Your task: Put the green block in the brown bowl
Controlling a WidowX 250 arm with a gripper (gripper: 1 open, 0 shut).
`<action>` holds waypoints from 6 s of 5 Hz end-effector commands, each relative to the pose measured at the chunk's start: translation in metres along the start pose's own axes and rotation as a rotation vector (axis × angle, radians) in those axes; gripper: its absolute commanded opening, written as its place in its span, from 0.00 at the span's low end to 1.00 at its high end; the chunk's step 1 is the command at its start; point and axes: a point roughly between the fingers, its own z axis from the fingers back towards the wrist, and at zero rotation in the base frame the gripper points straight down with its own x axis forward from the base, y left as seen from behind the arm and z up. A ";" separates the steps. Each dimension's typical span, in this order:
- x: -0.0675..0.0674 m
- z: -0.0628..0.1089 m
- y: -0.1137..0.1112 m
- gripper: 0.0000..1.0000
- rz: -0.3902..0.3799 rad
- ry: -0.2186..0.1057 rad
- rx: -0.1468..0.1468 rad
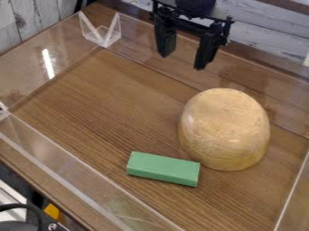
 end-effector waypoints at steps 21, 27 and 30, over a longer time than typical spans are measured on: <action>-0.092 -0.114 -0.030 0.00 -1.035 0.017 0.004; -0.084 -0.056 -0.054 0.00 -0.687 -0.068 -0.012; -0.079 -0.046 -0.083 1.00 -0.633 -0.113 -0.022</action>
